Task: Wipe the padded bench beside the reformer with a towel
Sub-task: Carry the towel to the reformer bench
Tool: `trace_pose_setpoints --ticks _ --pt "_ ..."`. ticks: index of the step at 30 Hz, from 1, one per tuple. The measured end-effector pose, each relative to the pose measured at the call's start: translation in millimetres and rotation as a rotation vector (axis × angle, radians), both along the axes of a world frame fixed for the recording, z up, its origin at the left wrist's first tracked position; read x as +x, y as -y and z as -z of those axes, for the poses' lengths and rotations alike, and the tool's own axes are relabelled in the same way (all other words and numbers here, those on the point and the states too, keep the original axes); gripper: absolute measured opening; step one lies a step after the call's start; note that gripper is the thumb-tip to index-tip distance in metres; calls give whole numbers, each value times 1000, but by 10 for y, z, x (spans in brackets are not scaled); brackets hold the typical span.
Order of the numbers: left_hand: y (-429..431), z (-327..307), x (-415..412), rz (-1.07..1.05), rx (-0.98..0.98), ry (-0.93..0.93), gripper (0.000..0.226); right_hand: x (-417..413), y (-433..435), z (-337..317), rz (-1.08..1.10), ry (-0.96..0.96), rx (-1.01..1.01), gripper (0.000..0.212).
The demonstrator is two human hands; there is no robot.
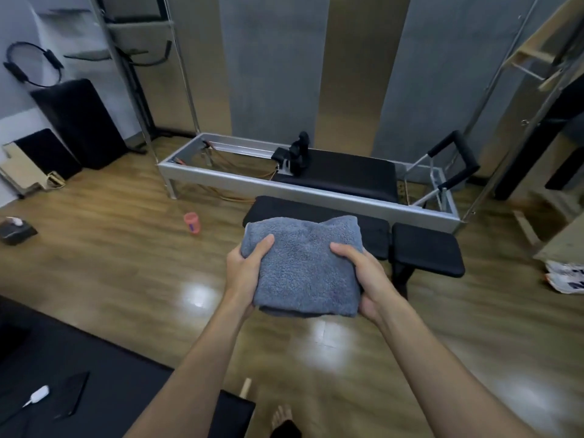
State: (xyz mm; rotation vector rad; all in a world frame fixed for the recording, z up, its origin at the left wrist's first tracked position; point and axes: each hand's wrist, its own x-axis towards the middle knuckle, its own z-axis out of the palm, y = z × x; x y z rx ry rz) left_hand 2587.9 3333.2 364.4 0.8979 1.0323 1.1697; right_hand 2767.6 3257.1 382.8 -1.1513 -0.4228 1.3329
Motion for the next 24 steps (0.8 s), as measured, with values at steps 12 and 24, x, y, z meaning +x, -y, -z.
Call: trace_pose_setpoints --ticks 12,24 --pt "-2718 677 959 122 -84 -170 26 1027 -2709 446 33 57 -159 44" --pt "-5093 2308 1560 287 -116 -637 47 1583 -5172 1716 2 341 -210 36"
